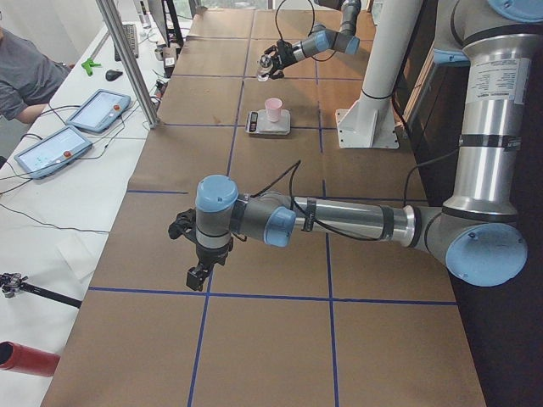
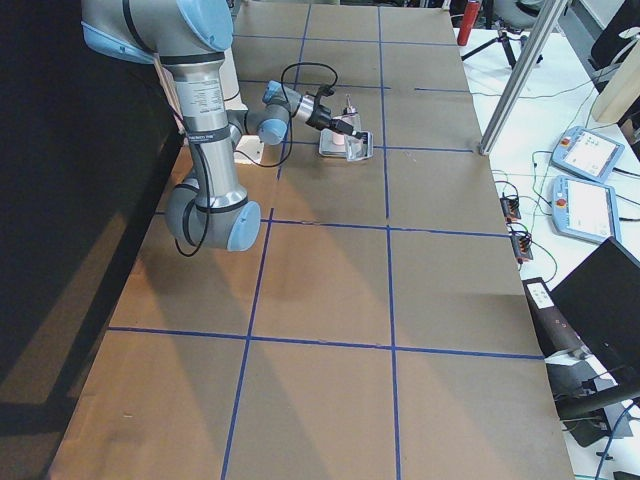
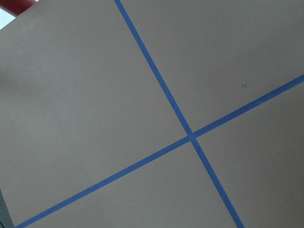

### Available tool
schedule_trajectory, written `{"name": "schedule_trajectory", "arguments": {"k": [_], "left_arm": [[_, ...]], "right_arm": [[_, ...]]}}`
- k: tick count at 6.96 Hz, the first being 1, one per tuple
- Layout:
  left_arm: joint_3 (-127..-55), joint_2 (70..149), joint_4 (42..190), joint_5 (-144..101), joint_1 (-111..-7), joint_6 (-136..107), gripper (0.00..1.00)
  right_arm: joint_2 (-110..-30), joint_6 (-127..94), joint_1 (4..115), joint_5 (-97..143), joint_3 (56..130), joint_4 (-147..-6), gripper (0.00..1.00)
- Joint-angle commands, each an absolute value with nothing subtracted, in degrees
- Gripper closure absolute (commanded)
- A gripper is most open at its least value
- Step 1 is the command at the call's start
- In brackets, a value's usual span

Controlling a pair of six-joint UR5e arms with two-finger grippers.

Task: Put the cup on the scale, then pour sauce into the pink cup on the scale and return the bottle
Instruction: 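Turn the bottle upright with the right gripper and move it away, then carry the bottle back with the right gripper and lower it to the table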

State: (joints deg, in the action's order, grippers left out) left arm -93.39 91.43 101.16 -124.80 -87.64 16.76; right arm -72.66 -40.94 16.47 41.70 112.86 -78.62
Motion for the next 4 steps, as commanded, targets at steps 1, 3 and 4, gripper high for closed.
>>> {"name": "schedule_trajectory", "arguments": {"k": [1,3,4], "left_arm": [[-93.69,91.67,101.16,-124.80,-87.63,16.70,0.00],[-93.87,91.93,101.16,-124.80,-87.63,16.70,0.00],[-93.87,92.02,101.16,-124.80,-87.63,16.70,0.00]], "right_arm": [[-77.15,-55.82,20.73,49.29,114.35,-78.57,1.00],[-83.62,-65.44,21.88,52.36,115.49,-69.60,1.00],[-89.68,-65.57,22.32,53.77,115.23,-58.47,1.00]]}}
